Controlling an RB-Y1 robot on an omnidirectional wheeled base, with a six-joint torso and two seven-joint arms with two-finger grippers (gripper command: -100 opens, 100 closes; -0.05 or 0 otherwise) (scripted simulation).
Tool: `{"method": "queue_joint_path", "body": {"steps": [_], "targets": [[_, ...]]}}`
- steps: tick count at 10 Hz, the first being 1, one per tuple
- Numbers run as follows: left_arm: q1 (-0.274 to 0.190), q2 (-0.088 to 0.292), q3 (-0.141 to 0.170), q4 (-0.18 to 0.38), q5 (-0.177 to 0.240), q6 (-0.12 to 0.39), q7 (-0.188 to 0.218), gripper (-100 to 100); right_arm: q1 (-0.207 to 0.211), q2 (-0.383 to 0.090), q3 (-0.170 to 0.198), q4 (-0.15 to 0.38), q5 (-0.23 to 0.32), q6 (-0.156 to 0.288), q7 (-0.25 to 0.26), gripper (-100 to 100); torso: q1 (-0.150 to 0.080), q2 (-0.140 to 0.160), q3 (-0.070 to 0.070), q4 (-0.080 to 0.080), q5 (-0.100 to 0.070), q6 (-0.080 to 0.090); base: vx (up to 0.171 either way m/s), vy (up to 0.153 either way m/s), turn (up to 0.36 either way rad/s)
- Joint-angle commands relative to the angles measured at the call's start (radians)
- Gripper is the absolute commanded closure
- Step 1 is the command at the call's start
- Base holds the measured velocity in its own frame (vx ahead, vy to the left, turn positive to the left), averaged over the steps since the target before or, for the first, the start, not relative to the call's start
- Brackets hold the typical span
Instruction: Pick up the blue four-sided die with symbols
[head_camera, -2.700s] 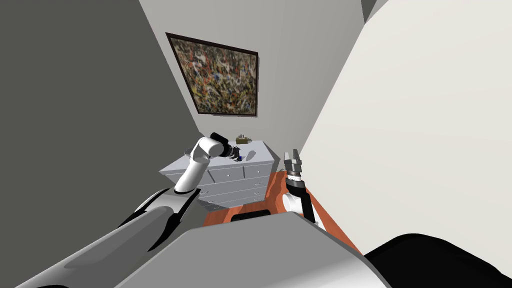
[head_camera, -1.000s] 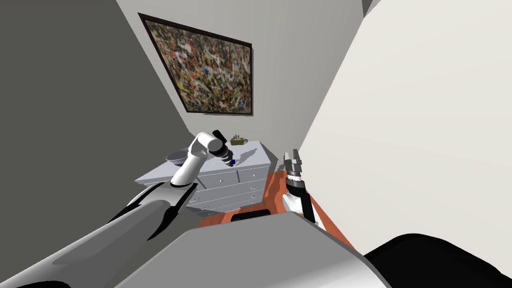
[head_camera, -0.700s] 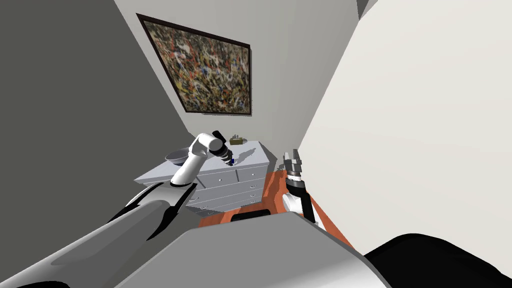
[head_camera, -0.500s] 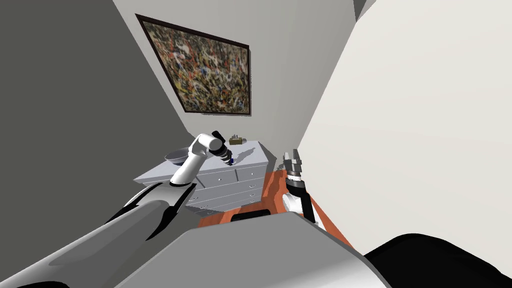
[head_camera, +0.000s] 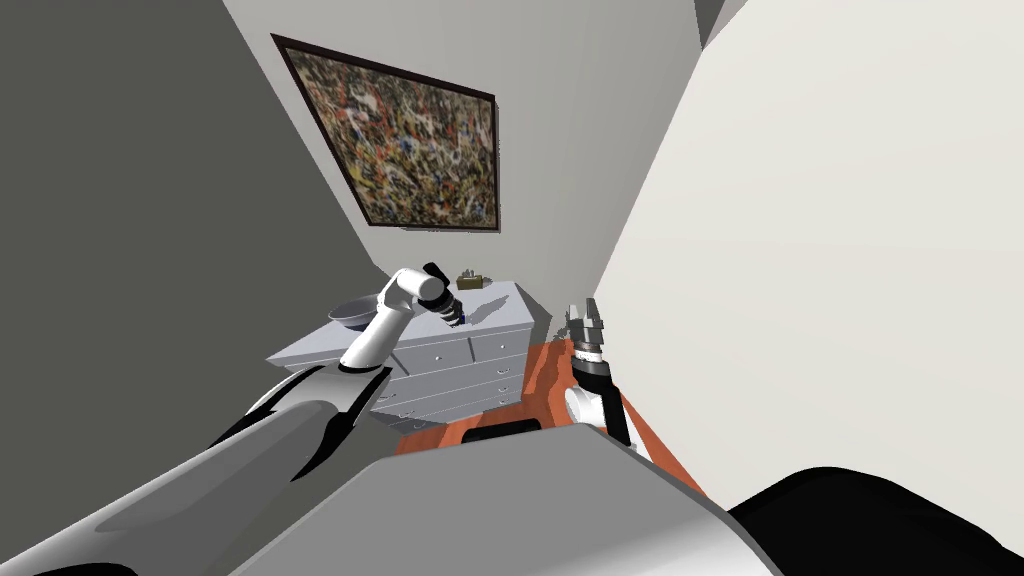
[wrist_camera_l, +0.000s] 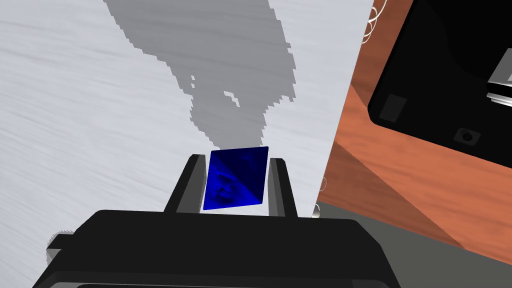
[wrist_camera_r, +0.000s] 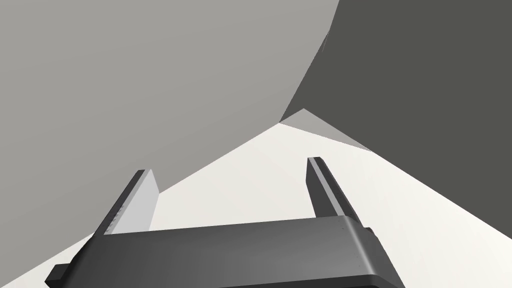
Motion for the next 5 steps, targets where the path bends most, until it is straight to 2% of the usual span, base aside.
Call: {"method": "queue_joint_path", "body": {"steps": [1,3,4,5], "targets": [[0.000,0.000,0.000,0.000,0.000,0.000,0.000,100,0.000,0.000,0.000,0.000,0.000,0.000,0.000,0,0.000,0.000,0.000,0.000,0.000,0.000,0.000,0.000,0.000],[0.000,0.000,0.000,0.000,0.000,0.000,0.000,100,0.000,0.000,0.000,0.000,0.000,0.000,0.000,0,0.000,0.000,0.000,0.000,0.000,0.000,0.000,0.000,0.000],[0.000,0.000,0.000,0.000,0.000,0.000,0.000,0,0.000,0.000,0.000,0.000,0.000,0.000,0.000,0,0.000,0.000,0.000,0.000,0.000,0.000,0.000,0.000,0.000],[-0.003,-0.007,-0.008,-0.043,0.009,0.030,0.035,100,0.000,0.000,0.000,0.000,0.000,0.000,0.000,0,0.000,0.000,0.000,0.000,0.000,0.000,0.036,0.023,0.063]]}}
